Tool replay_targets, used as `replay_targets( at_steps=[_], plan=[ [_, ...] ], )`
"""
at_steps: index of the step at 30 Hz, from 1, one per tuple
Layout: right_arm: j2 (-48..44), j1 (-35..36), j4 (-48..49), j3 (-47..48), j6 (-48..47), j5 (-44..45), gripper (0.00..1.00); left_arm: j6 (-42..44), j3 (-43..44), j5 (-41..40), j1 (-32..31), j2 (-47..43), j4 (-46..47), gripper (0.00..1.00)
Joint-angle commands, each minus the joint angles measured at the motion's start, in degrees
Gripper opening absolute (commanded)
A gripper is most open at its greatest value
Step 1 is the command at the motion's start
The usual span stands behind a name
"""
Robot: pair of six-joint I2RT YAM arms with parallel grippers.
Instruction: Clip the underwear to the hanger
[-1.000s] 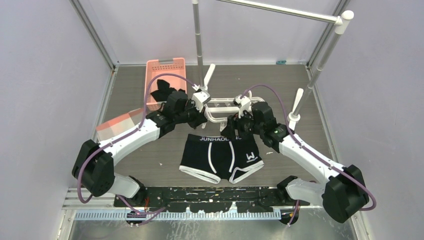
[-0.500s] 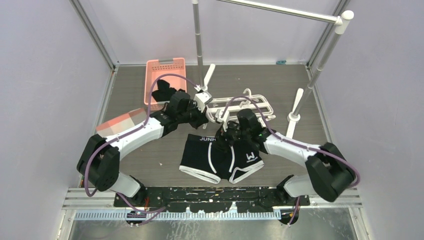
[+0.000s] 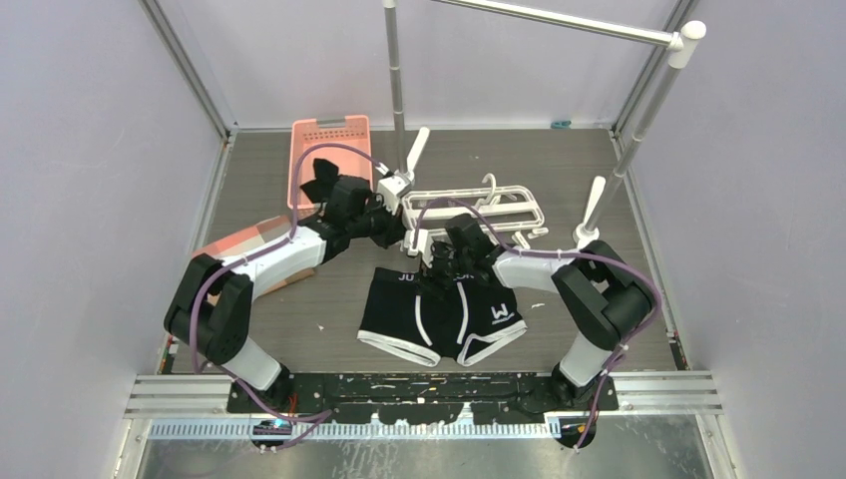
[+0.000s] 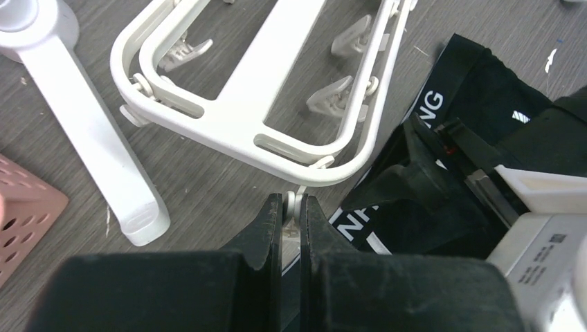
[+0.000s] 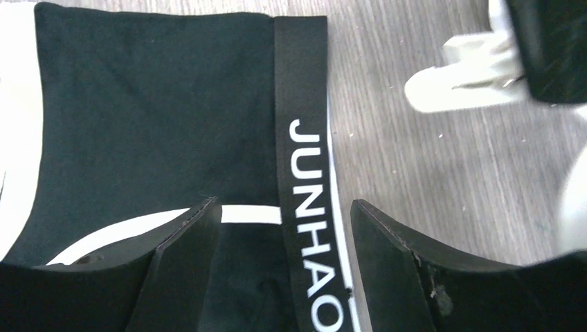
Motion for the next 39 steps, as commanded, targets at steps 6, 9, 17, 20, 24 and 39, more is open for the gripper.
replay_targets(
  at_steps=[6, 9, 17, 20, 24, 39],
  plan=[
    [4.3, 0.3, 5.6, 5.2, -2.5, -0.2, 0.72, 1.3, 2.0, 1.1, 0.5, 1.0, 4.2, 0.00],
    [5.6, 0.2, 6.1, 5.7, -3.1, 0.3, 0.70, 1.3, 1.6, 1.2, 0.9, 1.3, 4.7, 0.00],
    [8.5, 0.2, 6.3, 6.4, -4.4, 2.0, 0.68, 1.4, 1.2, 2.2, 1.7, 1.6, 5.3, 0.00],
    [9.6, 0.2, 4.7, 7.1, -5.0, 1.5, 0.65, 1.4, 1.1, 2.2, 1.8, 1.5, 5.3, 0.00],
    [10.5, 0.2, 0.4, 8.0, -7.2, -0.2, 0.52, 1.6, 1.4, 2.5, 1.9, 1.1, 4.9, 0.00],
    [-0.4, 0.2, -3.5, 4.1, -9.7, 2.6, 0.12, 1.5, 1.7, 3.0, 1.9, -0.5, 4.2, 0.00]
  ],
)
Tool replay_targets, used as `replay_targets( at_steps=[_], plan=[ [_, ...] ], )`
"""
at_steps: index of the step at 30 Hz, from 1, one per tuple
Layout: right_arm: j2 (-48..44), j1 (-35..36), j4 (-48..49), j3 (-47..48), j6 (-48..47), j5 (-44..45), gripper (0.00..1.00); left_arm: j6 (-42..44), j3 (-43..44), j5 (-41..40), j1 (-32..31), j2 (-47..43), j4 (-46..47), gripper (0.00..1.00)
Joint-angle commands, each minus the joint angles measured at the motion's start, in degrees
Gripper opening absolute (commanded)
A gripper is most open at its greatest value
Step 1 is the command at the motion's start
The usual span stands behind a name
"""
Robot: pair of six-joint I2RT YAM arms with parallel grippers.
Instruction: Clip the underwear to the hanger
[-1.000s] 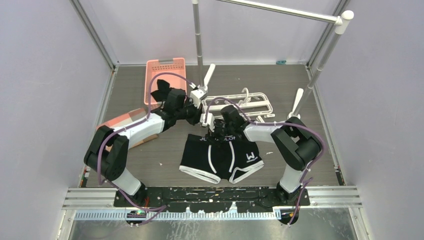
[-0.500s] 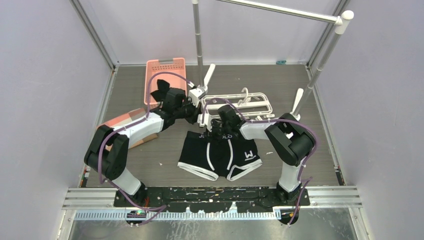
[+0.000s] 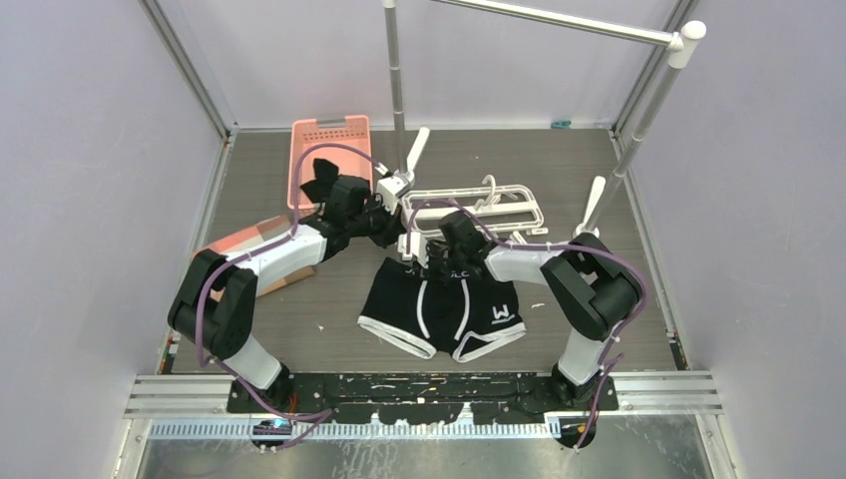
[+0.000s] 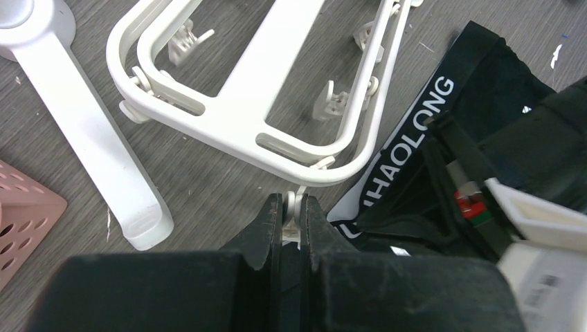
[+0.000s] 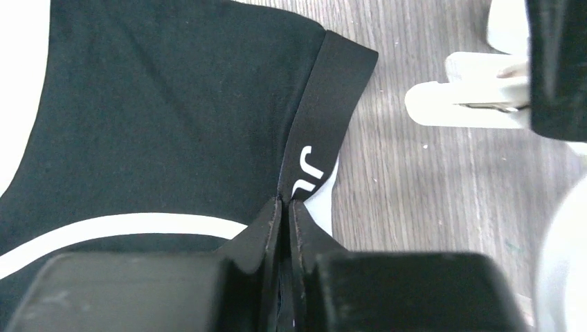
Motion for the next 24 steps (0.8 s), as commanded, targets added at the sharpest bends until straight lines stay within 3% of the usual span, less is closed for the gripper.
replay_targets(
  at_steps=[1, 5, 12, 19, 24],
  plan=[
    [-7.5, 0.0, -0.7, -1.3, -0.4, 2.1, 0.09, 0.4, 1.7, 1.0, 0.4, -2.7, 3.3, 0.00],
    [-13.8, 0.3, -0.1, -3.4, -1.1, 6.1, 0.02, 0.1, 1.9, 1.0, 0.4, -2.8, 3.2, 0.00],
    [-20.3, 4.9, -5.2, -4.5, -5.1, 14.5, 0.01, -0.2, 2.2, 1.3, 0.4, -2.9, 3.1, 0.00],
    [-23.9, 20.1, -7.2, -9.8, -3.2, 26.0, 0.03, -0.2, 2.1, 1.2, 0.4, -3.6, 3.0, 0.00],
    [-24.9, 30.7, -13.4, -11.6, 1.0, 29.0, 0.13, -0.2, 2.2, 1.1, 0.3, -3.8, 2.7, 0.00]
  ],
)
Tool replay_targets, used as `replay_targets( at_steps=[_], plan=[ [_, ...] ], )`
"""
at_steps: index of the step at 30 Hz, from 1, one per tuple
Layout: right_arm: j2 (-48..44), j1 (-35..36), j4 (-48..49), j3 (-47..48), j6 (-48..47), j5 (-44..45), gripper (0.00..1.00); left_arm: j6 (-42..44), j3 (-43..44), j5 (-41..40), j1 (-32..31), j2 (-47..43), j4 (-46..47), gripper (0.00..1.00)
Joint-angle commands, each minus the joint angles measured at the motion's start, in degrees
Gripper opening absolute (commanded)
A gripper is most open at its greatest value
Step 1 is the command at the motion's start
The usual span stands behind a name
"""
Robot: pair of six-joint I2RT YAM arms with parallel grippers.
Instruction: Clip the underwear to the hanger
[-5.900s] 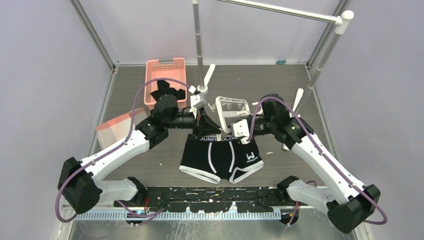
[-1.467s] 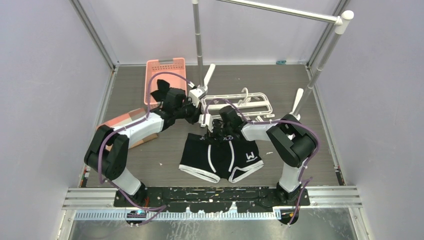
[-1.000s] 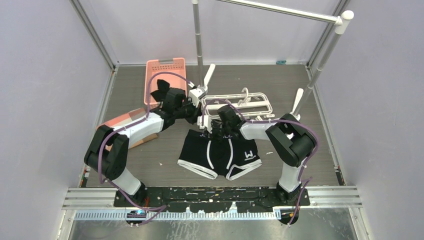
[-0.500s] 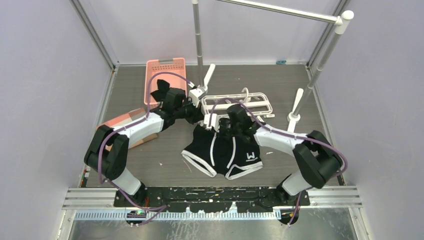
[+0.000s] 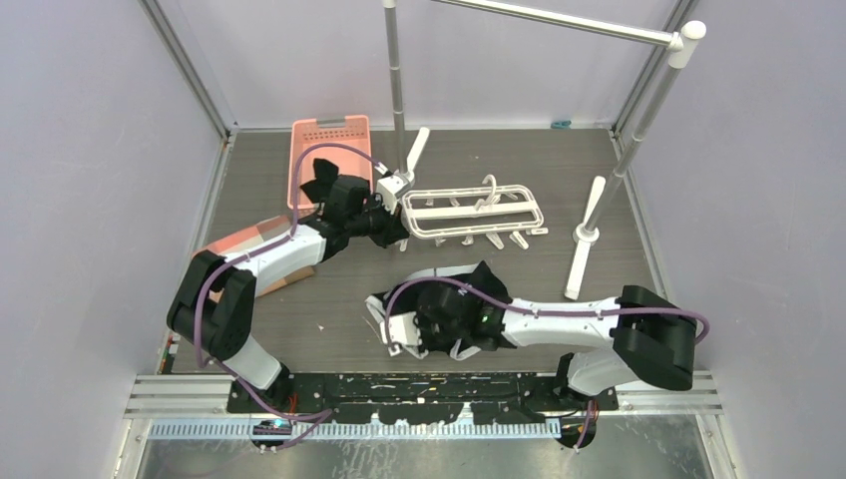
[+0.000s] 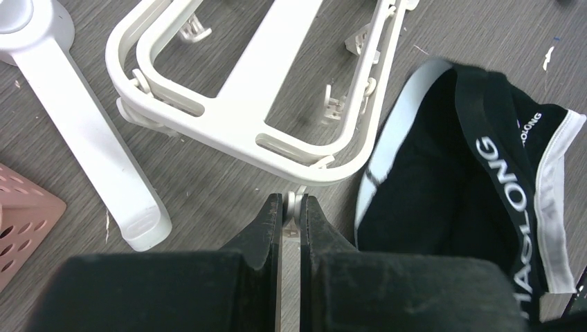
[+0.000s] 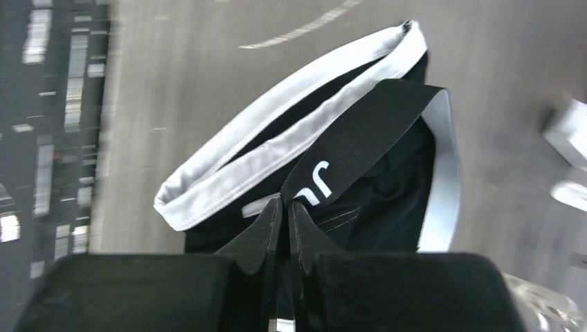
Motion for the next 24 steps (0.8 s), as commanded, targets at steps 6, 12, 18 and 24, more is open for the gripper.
replay_targets(
  at_steps=[6, 12, 18, 24],
  plan=[
    [-7.7, 9.0, -10.7, 0.2, 7.4, 2.5, 0.31, 0.1, 2.0, 0.2, 0.4, -4.0, 2.4, 0.00],
    [-14.5, 8.9, -6.5, -0.7, 7.8, 4.4, 0.46, 0.1, 2.3, 0.2, 0.3, -4.0, 2.1, 0.00],
    [-15.2, 0.5, -5.5, 1.1, 15.3, 6.9, 0.48, -0.2, 2.6, -0.1, 0.4, -4.2, 1.8, 0.00],
    [-15.9, -13.6, -5.4, 2.3, 29.4, 4.9, 0.52, -0.6, 2.8, -0.4, 0.4, -4.5, 1.6, 0.00]
  ],
)
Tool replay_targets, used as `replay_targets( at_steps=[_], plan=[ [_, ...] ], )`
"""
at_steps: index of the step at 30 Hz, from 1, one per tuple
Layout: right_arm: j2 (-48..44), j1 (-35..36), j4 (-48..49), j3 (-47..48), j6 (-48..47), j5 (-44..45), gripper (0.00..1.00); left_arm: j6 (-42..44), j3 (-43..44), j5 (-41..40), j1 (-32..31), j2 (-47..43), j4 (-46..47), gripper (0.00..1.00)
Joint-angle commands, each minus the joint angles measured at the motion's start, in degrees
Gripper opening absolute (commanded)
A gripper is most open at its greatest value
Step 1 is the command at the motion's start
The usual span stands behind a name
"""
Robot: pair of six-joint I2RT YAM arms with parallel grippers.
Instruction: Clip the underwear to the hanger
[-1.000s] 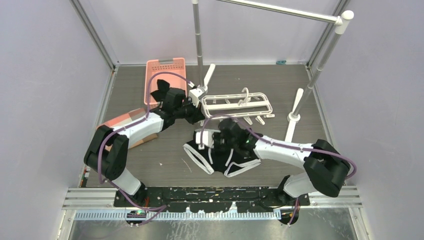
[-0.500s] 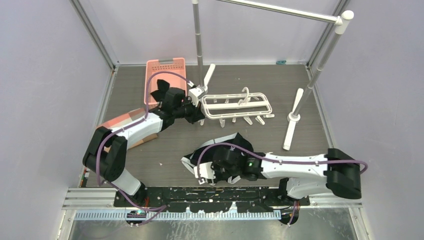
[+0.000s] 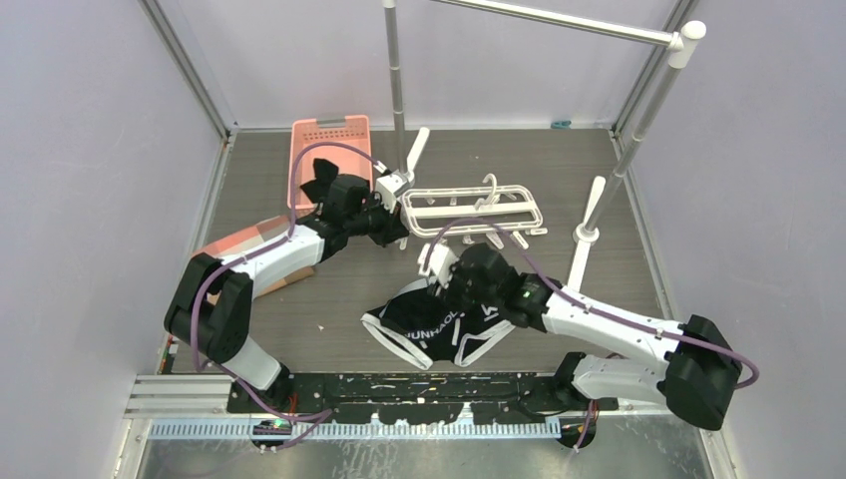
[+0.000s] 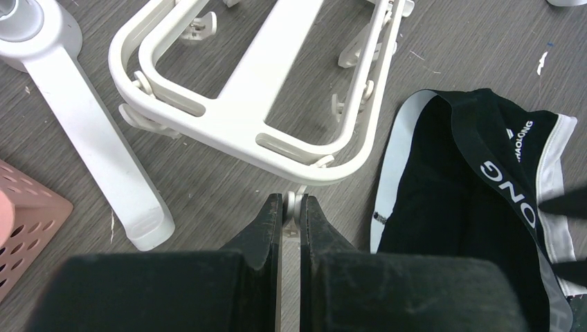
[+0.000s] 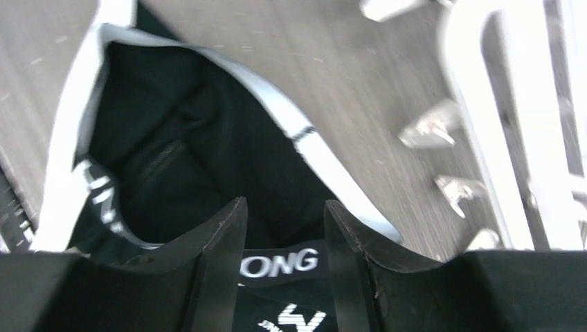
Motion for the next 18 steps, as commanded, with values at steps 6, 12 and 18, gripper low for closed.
replay_targets(
  at_steps=[6, 12, 18],
  plan=[
    [2.4, -14.5, 0.3, 3.2, 24.2, 7.2, 0.59, -0.8, 2.9, -0.5, 0.4, -3.4, 1.6, 0.00],
    [5.2, -21.1, 0.3, 2.5, 31.8, 6.8, 0.60, -0.9, 3.0, -0.2, 0.4, -3.2, 1.5, 0.00],
    [10.0, -26.1, 1.4, 4.3, 32.5, 3.0, 0.61, -0.8, 3.0, -0.1, 0.4, -3.2, 1.4, 0.00]
  ],
)
